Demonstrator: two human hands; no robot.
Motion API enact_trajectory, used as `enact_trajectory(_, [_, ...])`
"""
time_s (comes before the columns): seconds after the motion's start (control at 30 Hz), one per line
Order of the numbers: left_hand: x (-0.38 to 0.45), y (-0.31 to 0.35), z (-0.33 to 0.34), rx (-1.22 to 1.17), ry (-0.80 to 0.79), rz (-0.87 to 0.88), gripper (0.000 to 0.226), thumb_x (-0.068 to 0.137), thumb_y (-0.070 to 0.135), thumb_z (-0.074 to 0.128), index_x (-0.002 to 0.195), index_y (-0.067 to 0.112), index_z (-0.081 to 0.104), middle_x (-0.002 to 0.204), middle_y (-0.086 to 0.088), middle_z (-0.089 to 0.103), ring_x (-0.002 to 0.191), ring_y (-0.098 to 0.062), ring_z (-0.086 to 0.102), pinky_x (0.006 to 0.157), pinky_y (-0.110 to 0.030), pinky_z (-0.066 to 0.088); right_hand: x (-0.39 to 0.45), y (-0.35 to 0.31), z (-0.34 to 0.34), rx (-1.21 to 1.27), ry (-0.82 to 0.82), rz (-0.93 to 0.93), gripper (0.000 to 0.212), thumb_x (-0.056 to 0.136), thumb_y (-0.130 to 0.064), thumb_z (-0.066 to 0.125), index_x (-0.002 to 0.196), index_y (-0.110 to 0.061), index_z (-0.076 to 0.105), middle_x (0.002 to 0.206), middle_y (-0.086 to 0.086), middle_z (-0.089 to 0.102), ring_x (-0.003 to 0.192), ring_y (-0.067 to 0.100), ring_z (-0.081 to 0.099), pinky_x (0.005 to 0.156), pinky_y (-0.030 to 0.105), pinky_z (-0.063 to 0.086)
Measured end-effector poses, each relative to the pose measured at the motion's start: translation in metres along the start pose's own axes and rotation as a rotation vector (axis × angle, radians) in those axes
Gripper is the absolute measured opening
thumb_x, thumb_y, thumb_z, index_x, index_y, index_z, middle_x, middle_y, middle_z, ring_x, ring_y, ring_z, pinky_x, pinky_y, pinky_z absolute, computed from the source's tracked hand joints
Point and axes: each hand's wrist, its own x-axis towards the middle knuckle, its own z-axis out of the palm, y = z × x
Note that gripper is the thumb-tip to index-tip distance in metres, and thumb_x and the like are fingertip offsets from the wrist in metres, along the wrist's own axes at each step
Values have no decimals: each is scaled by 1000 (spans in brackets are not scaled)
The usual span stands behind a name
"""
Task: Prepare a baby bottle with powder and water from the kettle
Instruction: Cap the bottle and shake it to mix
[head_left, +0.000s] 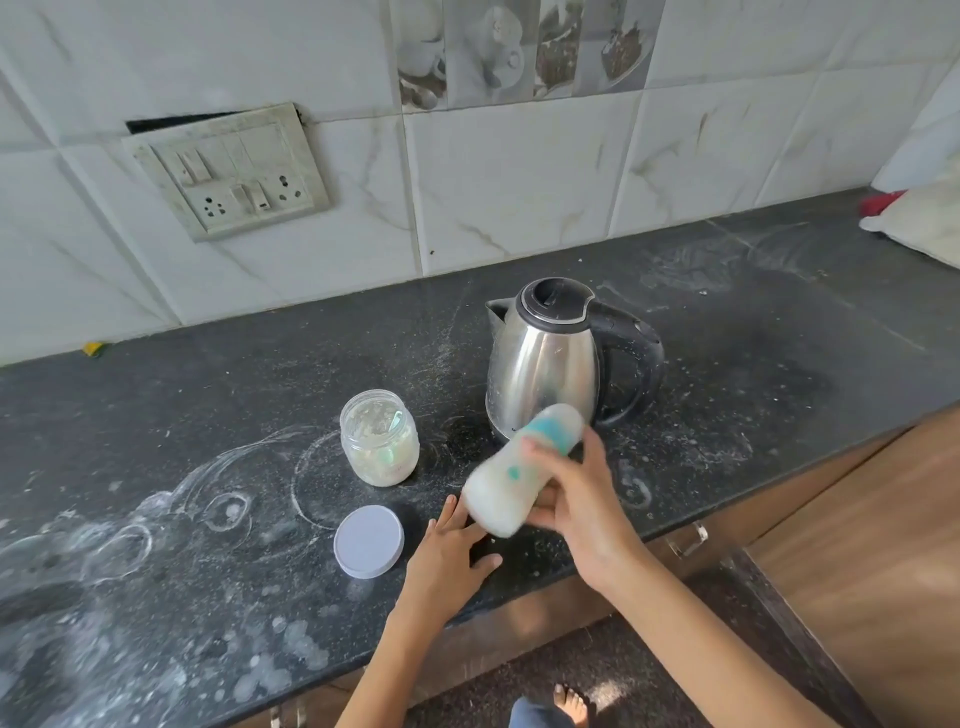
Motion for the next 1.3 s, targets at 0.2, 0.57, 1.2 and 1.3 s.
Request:
enact_trajectory(0.2, [-5, 2, -7, -34, 30, -12, 61, 92, 36, 56, 146, 31, 29, 160, 0, 8, 148, -22, 5, 121, -42, 10, 8, -10, -5, 45, 40, -33, 60, 84, -15, 72, 135, -27, 44, 121, 11, 64, 90, 24, 73, 63, 40, 59])
enact_trajectory(0.57, [-3, 0, -4, 24, 48, 27, 59, 94, 35, 53, 147, 31, 28, 160, 5, 1, 148, -20, -1, 119, -42, 9, 10, 3, -10, 26, 50, 4, 63, 84, -15, 74, 135, -32, 43, 118, 10, 66, 94, 28, 73, 68, 43, 61])
enact_trajectory(1.2, [3, -4, 2, 46, 86, 80, 50, 92, 37, 56, 140, 29, 42, 156, 2, 23, 144, -24, 21, 118, -47, 19, -4, -11, 2, 100, -169, 171, 50, 67, -34, 75, 113, -18, 61, 102, 4, 67, 91, 14, 69, 70, 31, 58])
enact_trajectory(1.3, [7, -13, 7, 66, 58, 90, 51, 92, 38, 56, 140, 33, 41, 160, 4, 11, 148, -20, 9, 120, -47, 14, -1, -13, 1, 142, -177, 176, 39, 68, -29, 75, 103, -18, 61, 88, 3, 65, 91, 19, 66, 83, 38, 55])
